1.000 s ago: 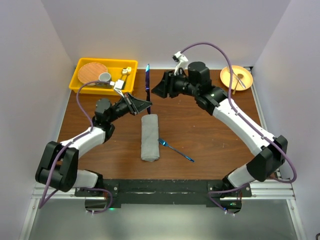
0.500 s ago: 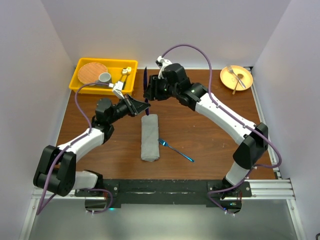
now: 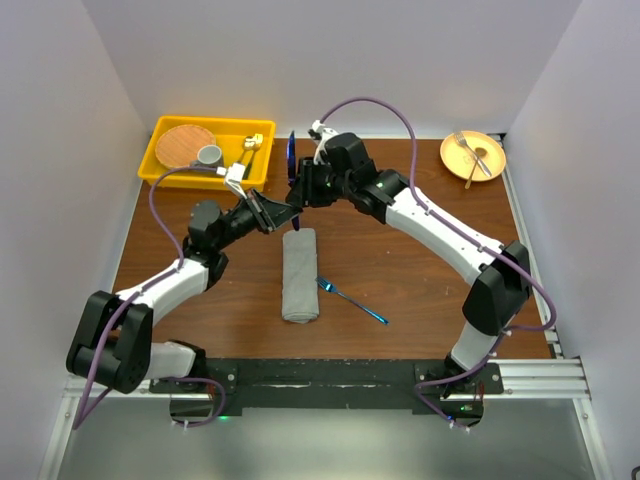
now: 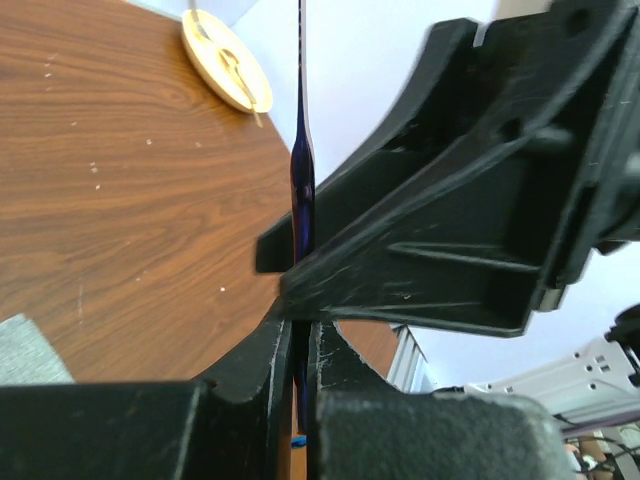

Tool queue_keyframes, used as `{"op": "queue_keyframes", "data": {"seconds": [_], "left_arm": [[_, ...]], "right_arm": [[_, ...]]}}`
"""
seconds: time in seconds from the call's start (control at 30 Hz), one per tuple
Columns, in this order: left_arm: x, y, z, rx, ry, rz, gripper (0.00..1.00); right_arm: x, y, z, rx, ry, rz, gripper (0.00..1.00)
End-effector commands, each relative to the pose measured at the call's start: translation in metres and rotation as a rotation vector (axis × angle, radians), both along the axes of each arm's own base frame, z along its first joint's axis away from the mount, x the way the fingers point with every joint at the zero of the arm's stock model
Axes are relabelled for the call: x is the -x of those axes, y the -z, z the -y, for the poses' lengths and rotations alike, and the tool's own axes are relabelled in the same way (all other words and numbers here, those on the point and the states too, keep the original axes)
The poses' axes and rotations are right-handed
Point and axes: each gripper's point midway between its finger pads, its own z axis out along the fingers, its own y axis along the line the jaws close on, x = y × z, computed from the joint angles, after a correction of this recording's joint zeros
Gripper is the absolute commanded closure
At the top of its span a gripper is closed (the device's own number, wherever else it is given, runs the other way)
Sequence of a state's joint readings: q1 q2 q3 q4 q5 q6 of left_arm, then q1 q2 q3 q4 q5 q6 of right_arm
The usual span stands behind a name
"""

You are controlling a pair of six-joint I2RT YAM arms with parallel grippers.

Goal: Fold the napkin into a case and place the utensils inside

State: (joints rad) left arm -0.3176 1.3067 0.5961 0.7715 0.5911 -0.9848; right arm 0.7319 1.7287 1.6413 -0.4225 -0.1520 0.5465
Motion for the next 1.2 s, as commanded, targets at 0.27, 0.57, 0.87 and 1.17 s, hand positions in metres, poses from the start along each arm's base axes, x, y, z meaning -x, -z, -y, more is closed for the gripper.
{"op": "queue_keyframes", "data": {"seconds": [0.27,0.57,0.87,1.17], "left_arm": [[0.032,-0.070,0.007,0.136,0.144,0.223,1.00],[0.026,-0.088,0.007,0.163,0.140,0.249,1.00],[0.041,-0.044,-0.034,-0.008,0.150,0.203,0.44],[-0.024,-0.105,-0.045,-0.299,-0.165,0.343,0.40]], "right_arm": [[0.006,-0.054,0.012,-0.342,-0.179,-0.043,0.72],[0.029,-0.064,0.011,-0.425,-0.251,-0.047,1.00],[0.019,-0.090,0.038,-0.370,-0.274,0.104,1.00],[0.036,-0.054,0.026,-0.195,-0.247,0.156,1.00]]}}
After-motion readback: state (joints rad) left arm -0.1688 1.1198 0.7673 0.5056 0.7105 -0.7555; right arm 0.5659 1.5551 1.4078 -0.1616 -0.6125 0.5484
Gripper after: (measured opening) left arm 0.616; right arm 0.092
